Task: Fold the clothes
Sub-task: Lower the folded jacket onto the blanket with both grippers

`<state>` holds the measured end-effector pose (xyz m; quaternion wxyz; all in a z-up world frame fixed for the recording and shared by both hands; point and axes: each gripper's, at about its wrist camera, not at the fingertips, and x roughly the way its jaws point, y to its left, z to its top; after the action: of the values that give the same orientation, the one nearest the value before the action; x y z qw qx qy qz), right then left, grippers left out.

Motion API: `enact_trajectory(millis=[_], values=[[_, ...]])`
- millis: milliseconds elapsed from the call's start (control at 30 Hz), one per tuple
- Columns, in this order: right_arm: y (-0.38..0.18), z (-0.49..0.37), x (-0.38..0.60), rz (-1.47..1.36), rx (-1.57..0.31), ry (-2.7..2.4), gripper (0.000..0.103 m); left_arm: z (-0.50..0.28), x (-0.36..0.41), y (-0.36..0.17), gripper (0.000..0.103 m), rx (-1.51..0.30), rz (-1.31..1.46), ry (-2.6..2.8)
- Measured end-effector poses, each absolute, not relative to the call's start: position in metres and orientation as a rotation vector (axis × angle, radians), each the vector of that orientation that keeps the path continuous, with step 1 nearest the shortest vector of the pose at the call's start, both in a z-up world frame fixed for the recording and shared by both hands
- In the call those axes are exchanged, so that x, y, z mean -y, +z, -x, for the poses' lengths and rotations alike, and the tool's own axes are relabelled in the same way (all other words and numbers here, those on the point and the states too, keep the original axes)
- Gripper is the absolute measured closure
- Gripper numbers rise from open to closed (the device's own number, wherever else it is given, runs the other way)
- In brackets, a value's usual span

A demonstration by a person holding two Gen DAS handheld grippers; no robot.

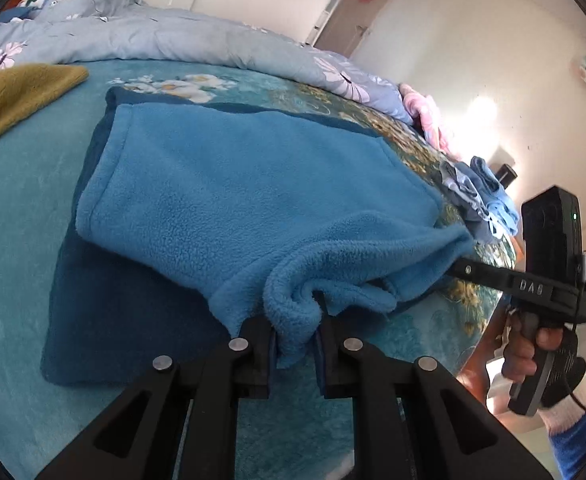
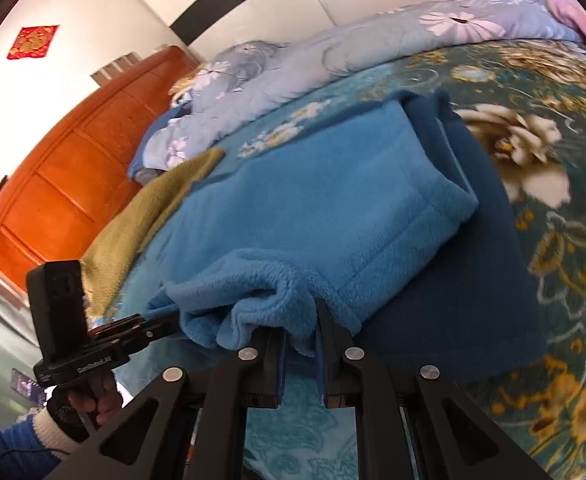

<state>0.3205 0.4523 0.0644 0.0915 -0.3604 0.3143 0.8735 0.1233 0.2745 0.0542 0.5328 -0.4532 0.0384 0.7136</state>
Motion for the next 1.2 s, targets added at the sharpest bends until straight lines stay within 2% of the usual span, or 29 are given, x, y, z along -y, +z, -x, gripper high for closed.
enact_trajectory(millis=[100,133,167,267,367,567,733,1000,1033,1100,1167,1200], values=[[0.065,-0.324,-0.448,1.084,-0.908,2.584,0.087,-0.125,-0.268,0.061,0.076,-0.080,1.097,1.691],[0.067,-0.327,-0.446,1.085,-0.900,2.579,0.086,-0.126,-0.264,0.063,0.067,-0.066,1.105,1.683],[0.068,-0.330,-0.444,1.085,-0.891,2.572,0.082,-0.127,-0.258,0.066,0.056,-0.034,1.109,1.675],[0.074,-0.350,-0.439,1.050,-0.928,2.574,0.068,-0.126,-0.237,0.072,0.041,0.078,1.122,1.672],[0.081,-0.372,-0.440,0.969,-0.978,2.569,0.056,-0.115,-0.224,0.064,0.040,0.201,1.194,1.656],[0.088,-0.372,-0.460,0.789,-1.257,2.518,0.043,-0.094,-0.229,0.044,0.040,0.401,1.365,1.583],[0.068,-0.354,-0.481,0.772,-1.546,2.309,0.043,-0.091,-0.236,0.032,0.040,0.518,1.510,1.508],[0.037,-0.334,-0.471,0.936,-1.640,2.199,0.043,-0.094,-0.240,0.005,0.040,0.671,1.673,1.370],[0.035,-0.333,-0.470,0.936,-1.643,2.203,0.044,-0.095,-0.240,0.004,0.041,0.682,1.674,1.362],[0.033,-0.333,-0.468,0.928,-1.639,2.213,0.055,-0.096,-0.239,0.003,0.042,0.699,1.665,1.366],[0.032,-0.333,-0.468,0.921,-1.633,2.215,0.070,-0.097,-0.241,0.005,0.056,0.694,1.665,1.375],[0.035,-0.333,-0.468,0.914,-1.629,2.223,0.074,-0.097,-0.242,0.006,0.059,0.683,1.667,1.383]])
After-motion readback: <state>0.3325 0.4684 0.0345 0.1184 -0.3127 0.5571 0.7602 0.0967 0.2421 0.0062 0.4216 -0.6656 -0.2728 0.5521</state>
